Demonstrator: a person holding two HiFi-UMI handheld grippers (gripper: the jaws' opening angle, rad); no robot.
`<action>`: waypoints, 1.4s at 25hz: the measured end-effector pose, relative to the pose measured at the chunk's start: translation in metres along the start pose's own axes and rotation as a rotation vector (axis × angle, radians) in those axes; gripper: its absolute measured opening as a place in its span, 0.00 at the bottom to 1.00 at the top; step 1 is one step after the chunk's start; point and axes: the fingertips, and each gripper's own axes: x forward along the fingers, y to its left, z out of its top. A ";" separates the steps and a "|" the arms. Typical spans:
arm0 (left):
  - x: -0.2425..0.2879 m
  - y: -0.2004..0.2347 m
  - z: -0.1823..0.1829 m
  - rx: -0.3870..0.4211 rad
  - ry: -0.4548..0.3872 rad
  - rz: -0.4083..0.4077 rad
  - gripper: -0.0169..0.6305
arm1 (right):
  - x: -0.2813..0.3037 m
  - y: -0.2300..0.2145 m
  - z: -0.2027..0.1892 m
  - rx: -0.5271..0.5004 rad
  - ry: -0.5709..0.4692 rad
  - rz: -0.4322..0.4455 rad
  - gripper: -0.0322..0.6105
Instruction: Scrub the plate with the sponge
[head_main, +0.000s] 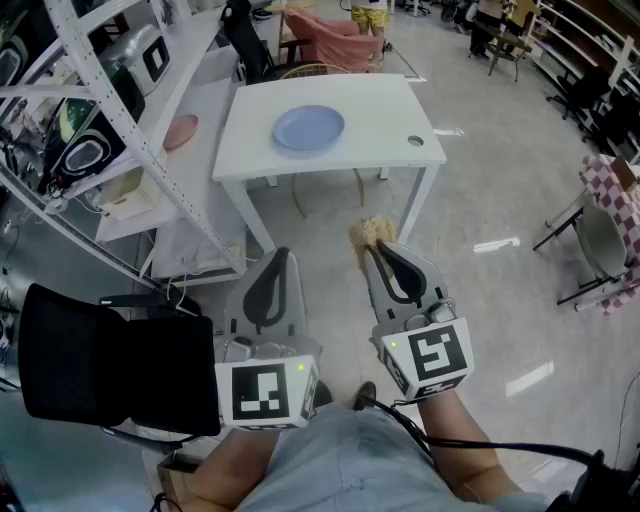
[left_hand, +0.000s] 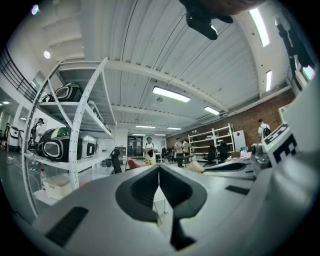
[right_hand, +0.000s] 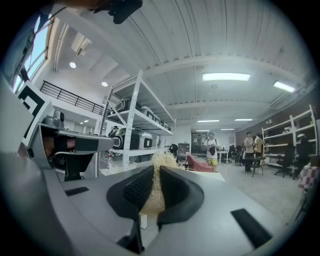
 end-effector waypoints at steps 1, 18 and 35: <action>0.002 0.000 0.001 0.001 -0.005 -0.001 0.05 | 0.001 -0.001 0.001 -0.001 -0.004 -0.002 0.12; 0.016 -0.048 0.006 0.048 -0.020 0.004 0.05 | -0.037 -0.040 -0.001 0.019 -0.026 0.039 0.12; 0.119 -0.001 -0.020 0.008 0.047 -0.001 0.05 | 0.071 -0.074 -0.028 0.061 0.039 0.061 0.12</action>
